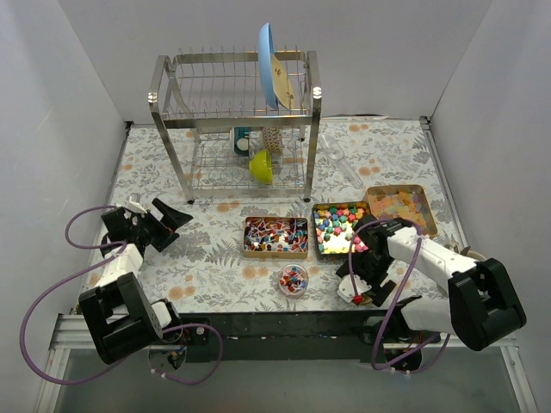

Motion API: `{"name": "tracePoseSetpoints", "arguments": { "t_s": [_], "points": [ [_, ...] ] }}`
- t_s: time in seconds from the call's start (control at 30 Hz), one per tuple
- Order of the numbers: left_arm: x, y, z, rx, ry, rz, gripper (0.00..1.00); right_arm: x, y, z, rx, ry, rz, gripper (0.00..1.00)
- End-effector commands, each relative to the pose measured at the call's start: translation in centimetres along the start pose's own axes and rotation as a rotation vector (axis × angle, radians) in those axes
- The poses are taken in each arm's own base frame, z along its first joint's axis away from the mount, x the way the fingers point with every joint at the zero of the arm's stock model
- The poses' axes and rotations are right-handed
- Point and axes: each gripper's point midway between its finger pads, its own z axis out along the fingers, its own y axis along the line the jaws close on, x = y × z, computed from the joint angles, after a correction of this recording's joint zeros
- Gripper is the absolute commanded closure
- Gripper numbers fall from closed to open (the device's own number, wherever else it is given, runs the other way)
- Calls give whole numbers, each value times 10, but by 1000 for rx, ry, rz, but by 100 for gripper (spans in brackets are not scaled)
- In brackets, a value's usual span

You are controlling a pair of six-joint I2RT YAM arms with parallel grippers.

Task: Pack the candies
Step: Pick up the bottle lid at the center of the board, then close the bottle lid on the packing bottle.

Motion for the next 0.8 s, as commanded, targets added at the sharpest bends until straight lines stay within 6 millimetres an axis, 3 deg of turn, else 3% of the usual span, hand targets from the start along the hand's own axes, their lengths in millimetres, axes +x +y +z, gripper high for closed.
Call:
{"name": "tracePoseSetpoints", "arguments": {
  "t_s": [0.0, 0.4, 0.5, 0.53, 0.63, 0.77],
  "points": [
    [-1, -1, -1, 19, -10, 12, 2, -3, -7, 5, 42, -6, -99, 6],
    [2, -1, -1, 22, -10, 13, 2, -11, 0, 9, 16, -47, 10, 4],
    [1, -2, -2, 23, -14, 16, 2, -11, -4, 8, 22, -55, 33, 9],
    [2, -2, -2, 23, -13, 15, 2, -12, -6, 8, 26, -58, 51, 17],
    [1, -3, -2, 26, -15, 12, 2, -15, -13, 0, 41, -72, 86, 23],
    [-3, -6, -2, 32, -23, 6, 2, -33, -37, -40, 96, -111, 122, 24]
  ]
}}
